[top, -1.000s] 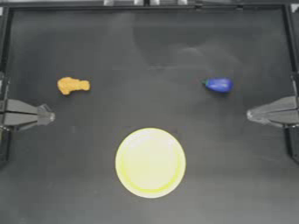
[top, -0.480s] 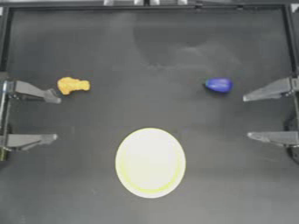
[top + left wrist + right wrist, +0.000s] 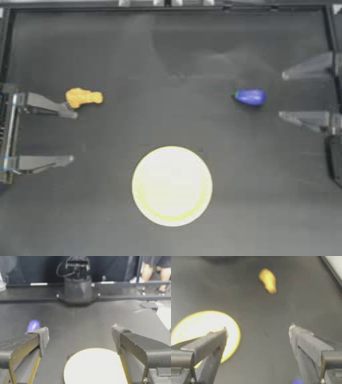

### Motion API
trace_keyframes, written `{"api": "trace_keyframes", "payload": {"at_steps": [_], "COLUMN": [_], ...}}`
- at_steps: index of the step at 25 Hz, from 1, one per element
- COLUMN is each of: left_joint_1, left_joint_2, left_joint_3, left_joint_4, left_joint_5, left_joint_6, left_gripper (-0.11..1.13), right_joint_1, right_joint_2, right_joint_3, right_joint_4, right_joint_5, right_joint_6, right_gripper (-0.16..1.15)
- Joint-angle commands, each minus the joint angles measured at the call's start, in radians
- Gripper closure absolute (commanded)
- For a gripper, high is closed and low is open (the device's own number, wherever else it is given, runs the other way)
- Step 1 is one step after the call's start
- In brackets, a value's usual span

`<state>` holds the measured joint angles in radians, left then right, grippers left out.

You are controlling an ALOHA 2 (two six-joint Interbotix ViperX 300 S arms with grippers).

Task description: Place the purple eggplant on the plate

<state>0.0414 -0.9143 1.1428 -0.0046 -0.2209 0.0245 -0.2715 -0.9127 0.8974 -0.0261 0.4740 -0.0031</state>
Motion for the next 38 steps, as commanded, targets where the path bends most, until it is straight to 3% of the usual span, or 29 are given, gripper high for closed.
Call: {"api": "trace_keyframes", "payload": {"at_steps": [1, 4, 12, 20, 38], "left_joint_1": [0.011, 0.015, 0.020, 0.034, 0.046], "left_joint_2": [0.026, 0.031, 0.031, 0.032, 0.035], "left_joint_3": [-0.028, -0.031, -0.031, -0.031, -0.028], "left_joint_4": [-0.003, -0.003, -0.003, -0.003, -0.003], "left_joint_5": [-0.003, 0.009, 0.028, 0.035, 0.041], "left_joint_6": [-0.002, -0.002, -0.006, -0.006, -0.006], "left_gripper": [-0.01, -0.01, -0.01, -0.01, -0.01], "right_joint_1": [-0.060, -0.095, -0.210, -0.314, -0.316], "right_joint_2": [0.074, 0.140, 0.304, 0.445, 0.712], "right_joint_3": [-0.081, -0.118, -0.206, -0.204, -0.169], "right_joint_4": [-0.011, -0.021, 0.017, 0.117, 0.094], "right_joint_5": [0.130, 0.206, 0.344, 0.354, 0.255], "right_joint_6": [-0.009, -0.043, -0.166, -0.287, -0.319], "right_gripper": [-0.03, -0.03, -0.03, -0.03, -0.03]}}
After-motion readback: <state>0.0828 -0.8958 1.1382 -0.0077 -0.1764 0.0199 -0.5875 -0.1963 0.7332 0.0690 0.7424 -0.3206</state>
